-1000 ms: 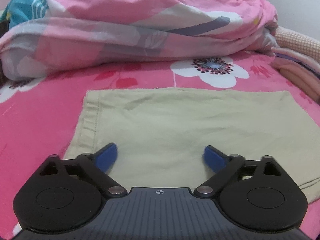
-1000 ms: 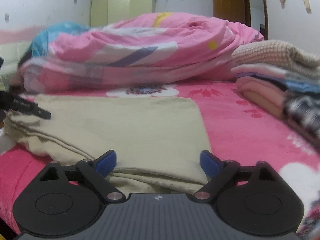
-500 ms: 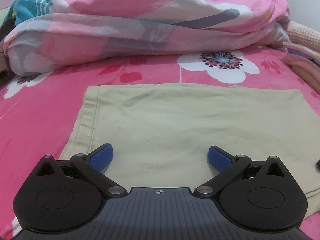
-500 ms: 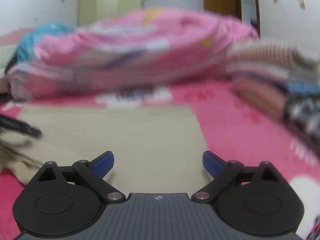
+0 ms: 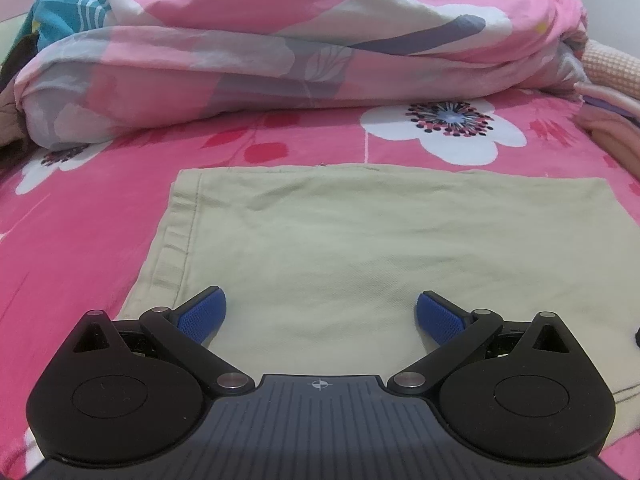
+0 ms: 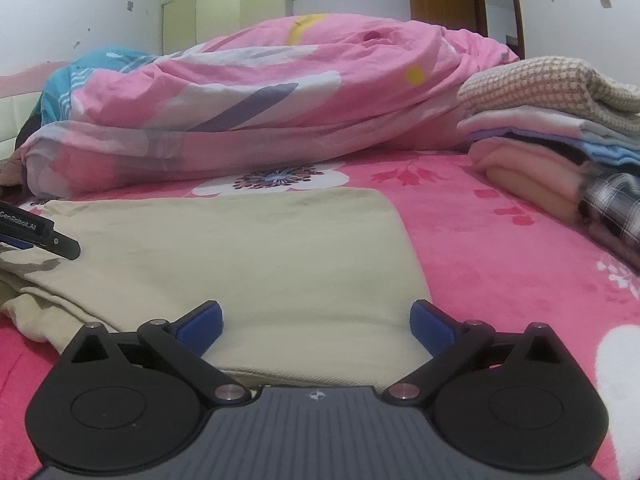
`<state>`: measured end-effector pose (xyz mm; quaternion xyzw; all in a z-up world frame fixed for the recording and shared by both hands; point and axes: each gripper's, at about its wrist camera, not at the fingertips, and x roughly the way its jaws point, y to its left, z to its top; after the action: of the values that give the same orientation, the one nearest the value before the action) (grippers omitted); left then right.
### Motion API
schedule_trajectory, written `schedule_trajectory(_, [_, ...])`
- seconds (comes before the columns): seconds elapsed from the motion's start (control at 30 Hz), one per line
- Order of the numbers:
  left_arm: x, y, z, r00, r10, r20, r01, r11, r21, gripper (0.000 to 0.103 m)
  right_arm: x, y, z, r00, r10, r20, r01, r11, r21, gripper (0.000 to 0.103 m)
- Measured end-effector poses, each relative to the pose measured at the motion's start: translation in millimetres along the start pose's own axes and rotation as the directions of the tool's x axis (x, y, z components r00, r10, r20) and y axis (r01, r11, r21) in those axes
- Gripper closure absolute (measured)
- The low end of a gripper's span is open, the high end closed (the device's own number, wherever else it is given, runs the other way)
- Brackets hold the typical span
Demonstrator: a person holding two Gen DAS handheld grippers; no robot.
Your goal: Fold clothes
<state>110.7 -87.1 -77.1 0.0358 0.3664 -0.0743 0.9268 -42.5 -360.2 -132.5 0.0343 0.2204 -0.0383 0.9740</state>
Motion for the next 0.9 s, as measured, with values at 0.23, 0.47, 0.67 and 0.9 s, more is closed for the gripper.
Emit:
schedule_trajectory(0.23, [-0.5,-1.6,-0.8,1.0,0.011,-0.003,-0.011,1.0,-0.007,0.0,-1.1,-0.3,-1.7,1.0,0.002,0.009,-0.002,1.0,0.0,0.001])
schedule_trajectory(0.47, [-0.8,-2.3,-1.4,1.0,0.017,-0.001,-0.017,1.0,-0.007,0.0,-1.8,-0.1,-2.3,1.0,0.002,0.015,-0.002,1.0,0.0,0.001])
schedule_trajectory(0.67, [-4.3,0.9,-4.2,1.0,0.002,0.026,-0.002,1.0,-0.022,0.0,-2.3,-0.1,-2.8,1.0,0.003,0.02,-0.003,1.0,0.001,0.001])
schedule_trajectory(0.9, [-36.4,-6.1,-5.8,0.97,-0.035,0.239,0.034,0.999,0.01,0.0,-3.0,-0.1,-3.8,1.0,0.004,0.026,-0.004,1.0,0.002,0.001])
